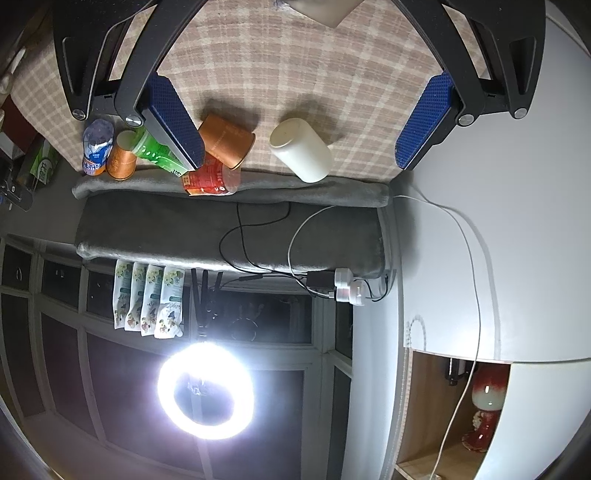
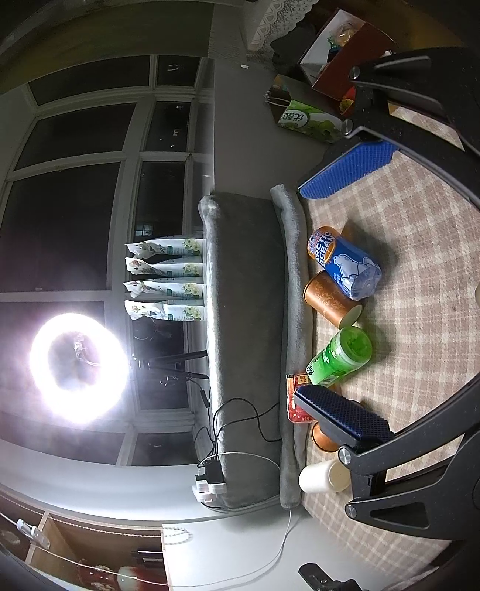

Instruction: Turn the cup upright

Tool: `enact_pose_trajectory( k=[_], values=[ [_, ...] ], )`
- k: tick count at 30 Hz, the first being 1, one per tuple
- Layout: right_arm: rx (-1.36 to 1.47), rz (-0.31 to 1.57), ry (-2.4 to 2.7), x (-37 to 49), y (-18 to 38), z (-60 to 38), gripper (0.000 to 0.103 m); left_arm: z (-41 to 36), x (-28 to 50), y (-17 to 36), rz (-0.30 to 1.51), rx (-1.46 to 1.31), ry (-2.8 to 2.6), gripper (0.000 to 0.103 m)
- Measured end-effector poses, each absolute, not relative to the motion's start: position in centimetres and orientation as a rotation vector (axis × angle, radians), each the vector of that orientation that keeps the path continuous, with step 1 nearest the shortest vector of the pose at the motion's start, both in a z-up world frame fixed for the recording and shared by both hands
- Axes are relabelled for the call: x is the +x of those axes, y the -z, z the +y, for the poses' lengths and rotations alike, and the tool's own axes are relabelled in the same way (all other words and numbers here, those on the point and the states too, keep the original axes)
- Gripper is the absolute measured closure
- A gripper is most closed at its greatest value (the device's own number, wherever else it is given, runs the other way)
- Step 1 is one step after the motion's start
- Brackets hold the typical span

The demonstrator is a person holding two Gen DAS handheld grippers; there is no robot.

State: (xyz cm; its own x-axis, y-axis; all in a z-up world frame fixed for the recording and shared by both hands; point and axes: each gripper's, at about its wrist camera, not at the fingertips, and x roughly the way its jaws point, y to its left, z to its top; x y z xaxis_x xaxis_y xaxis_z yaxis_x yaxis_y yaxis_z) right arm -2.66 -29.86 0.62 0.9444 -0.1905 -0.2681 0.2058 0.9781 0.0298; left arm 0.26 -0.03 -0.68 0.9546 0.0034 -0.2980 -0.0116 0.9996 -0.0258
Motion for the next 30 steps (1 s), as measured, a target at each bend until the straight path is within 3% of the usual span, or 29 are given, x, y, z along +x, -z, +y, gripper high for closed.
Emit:
enact_pose_trajectory(
  k=[30],
  values=[
    [0.053, 0.283, 0.190, -2.25, -0.27, -29.15, 0.000, 0.51, 0.33, 0.98, 0.316, -0.044, -0.017, 0.001]
  ],
)
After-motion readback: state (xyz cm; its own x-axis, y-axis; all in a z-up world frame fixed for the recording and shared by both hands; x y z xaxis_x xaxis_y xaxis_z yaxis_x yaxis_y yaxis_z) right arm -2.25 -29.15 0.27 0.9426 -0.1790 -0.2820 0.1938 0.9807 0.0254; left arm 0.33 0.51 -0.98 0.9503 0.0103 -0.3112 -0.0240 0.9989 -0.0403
